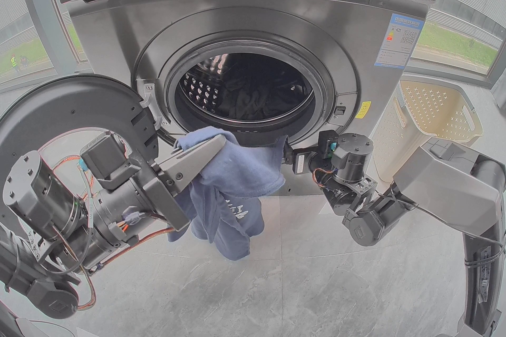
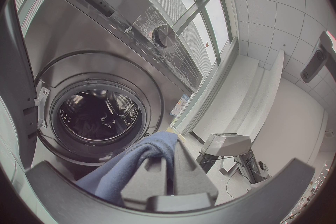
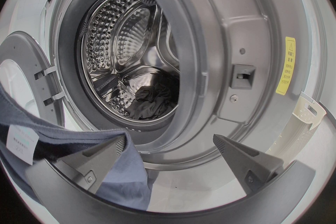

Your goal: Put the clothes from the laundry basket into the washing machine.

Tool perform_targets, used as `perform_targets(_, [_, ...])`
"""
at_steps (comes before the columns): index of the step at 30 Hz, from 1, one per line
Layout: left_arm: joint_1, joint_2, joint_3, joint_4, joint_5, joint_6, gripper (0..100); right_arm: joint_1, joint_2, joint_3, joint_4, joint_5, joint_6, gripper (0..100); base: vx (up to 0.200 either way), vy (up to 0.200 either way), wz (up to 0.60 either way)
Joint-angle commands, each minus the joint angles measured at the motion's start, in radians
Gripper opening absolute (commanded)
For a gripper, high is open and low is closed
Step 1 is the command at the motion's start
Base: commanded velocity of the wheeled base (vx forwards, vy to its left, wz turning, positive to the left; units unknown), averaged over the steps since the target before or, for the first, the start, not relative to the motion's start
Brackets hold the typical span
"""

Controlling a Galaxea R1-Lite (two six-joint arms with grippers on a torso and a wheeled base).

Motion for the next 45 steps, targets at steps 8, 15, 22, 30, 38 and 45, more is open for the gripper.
perform_targets(8, [0.003, -0.004, -0.03, 0.001, 0.011, 0.002, 0, 0.063, 0.046, 0.016, -0.007, -0.002, 0.031, 100, 0.0, 0.0, 0.0])
perform_targets(15, [0.041, -0.005, -0.061, 0.001, 0.011, 0.0, 0, 0.063, 0.022, 0.122, -0.036, 0.066, 0.037, 100, 0.0, 0.0, 0.0])
perform_targets(22, [0.043, -0.002, -0.067, 0.002, 0.013, 0.0, 0, 0.088, 0.015, 0.202, -0.049, 0.083, 0.037, 100, 0.0, 0.0, 0.0])
perform_targets(30, [0.043, 0.01, -0.081, 0.002, 0.036, 0.0, 0, 0.109, -0.06, 0.34, -0.076, 0.11, 0.032, 100, 0.0, 0.0, 0.0])
perform_targets(38, [0.043, 0.019, -0.09, 0.002, 0.048, 0.0, 0, 0.126, -0.149, 0.464, -0.081, 0.139, 0.032, 100, 0.0, 0.0, 0.0])
perform_targets(45, [0.043, 0.021, -0.096, 0.002, 0.05, -0.001, 0, 0.138, -0.184, 0.488, -0.081, 0.159, 0.032, 100, 0.0, 0.0, 0.0])
